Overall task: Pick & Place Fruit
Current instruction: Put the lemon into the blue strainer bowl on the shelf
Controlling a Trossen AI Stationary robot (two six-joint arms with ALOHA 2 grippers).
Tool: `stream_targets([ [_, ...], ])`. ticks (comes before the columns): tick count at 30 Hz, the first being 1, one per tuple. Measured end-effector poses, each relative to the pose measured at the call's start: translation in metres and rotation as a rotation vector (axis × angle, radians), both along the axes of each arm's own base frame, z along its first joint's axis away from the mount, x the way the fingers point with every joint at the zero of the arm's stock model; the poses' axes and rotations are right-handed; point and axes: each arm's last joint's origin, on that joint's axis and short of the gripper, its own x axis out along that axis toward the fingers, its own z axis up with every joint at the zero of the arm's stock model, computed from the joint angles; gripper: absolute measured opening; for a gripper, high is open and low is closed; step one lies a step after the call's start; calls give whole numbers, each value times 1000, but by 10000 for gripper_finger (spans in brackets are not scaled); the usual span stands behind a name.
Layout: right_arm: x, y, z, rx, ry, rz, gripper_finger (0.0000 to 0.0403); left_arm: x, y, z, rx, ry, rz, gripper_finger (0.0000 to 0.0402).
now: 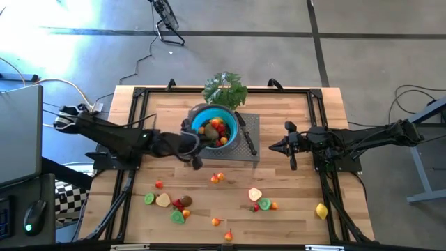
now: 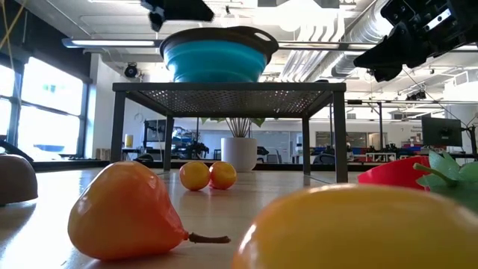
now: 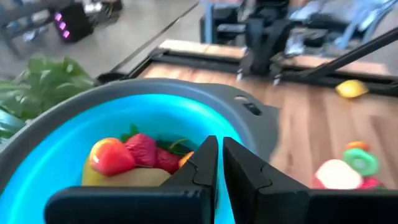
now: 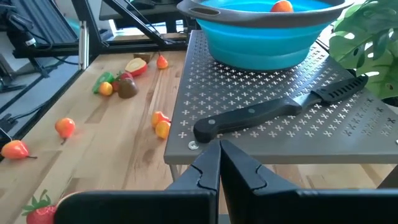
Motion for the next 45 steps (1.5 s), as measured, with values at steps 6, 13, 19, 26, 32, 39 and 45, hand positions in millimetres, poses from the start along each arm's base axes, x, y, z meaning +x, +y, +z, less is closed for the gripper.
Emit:
stream_targets([
  [6,0,0,1,1,-6,1,3,-29,-13,-13,56,-91,-104,22],
  [13,1,0,2,2,-18,0,3,-61,-19,-23,100,-126,-189,22],
  [19,1,0,3,3,-35,0,3,-84,-15,-37,143,-132,-226,22],
  [26,2,0,6,5,-59,1,3,-101,-8,-53,147,-170,-252,22],
  [32,2,0,7,13,-71,-2,3,-110,-5,-60,210,-189,-310,22],
  [39,2,-1,10,113,-104,-68,3,-127,2,-67,254,-210,-331,22],
  [45,3,-3,18,163,-194,-128,3,-140,8,-65,212,-221,-331,22],
])
